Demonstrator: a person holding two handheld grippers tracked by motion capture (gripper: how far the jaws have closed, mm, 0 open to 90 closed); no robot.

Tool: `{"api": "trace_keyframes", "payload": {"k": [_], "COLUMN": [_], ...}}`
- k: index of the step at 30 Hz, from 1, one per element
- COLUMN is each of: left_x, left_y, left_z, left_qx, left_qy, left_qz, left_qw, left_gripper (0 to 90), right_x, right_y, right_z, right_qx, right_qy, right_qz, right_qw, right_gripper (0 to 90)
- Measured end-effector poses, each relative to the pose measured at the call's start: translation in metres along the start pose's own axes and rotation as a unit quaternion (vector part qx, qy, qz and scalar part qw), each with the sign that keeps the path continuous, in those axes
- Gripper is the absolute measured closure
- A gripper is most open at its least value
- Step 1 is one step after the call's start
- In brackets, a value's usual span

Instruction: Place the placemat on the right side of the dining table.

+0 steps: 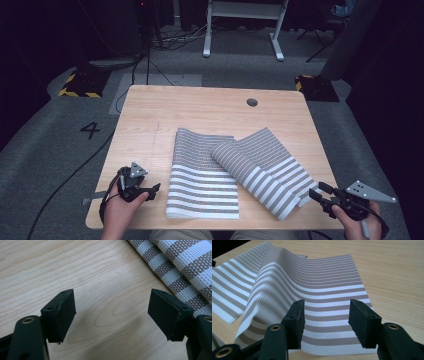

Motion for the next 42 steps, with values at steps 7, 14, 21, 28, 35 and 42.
{"api": "trace_keyframes", "payload": {"k": [7,14,21,28,35,42], "left_x": [0.002,0.001,0.000,-0.001,-0.003,-0.006], "left_y": [0.001,0.000,-0.003,-0.006,-0.008,-0.012], "left_z": [0.000,-0.001,0.000,0.003,0.008,0.007], "left_qx": [-0.001,0.000,-0.003,0.000,0.006,0.004], "left_qy": [-0.004,-0.003,-0.001,0.004,0.004,0.005], "left_qz": [-0.002,0.000,0.003,0.004,0.009,0.016], "left_qw": [1.0000,1.0000,1.0000,1.0000,0.9999,0.9999], "left_gripper": [22.6,22.6,22.6,22.6,22.6,22.6], "right_x": [0.018,0.044,0.053,0.051,0.040,0.043], "right_y": [-0.018,-0.054,-0.067,-0.064,-0.058,-0.015], "right_z": [-0.006,-0.031,-0.044,-0.046,-0.048,-0.033], "right_qx": [-0.038,-0.102,-0.135,-0.137,-0.140,-0.080], "right_qy": [-0.039,-0.075,-0.076,-0.058,-0.018,-0.041], "right_qz": [0.003,-0.001,-0.001,0.012,0.036,0.067], "right_qw": [0.9985,0.9919,0.9879,0.9888,0.9894,0.9937], "right_gripper": [42.4,31.4,30.2,46.0,84.1,88.5]}}
Point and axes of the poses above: each handheld gripper's, and its own axes: z roughly backward along the jaws, y roughly out of its top, x roughly to its right, the point moved 8 cm from there along -z, roughly forward along the jaws, and after that the axes turned 12 degrees about z, right-handed, at the moved point
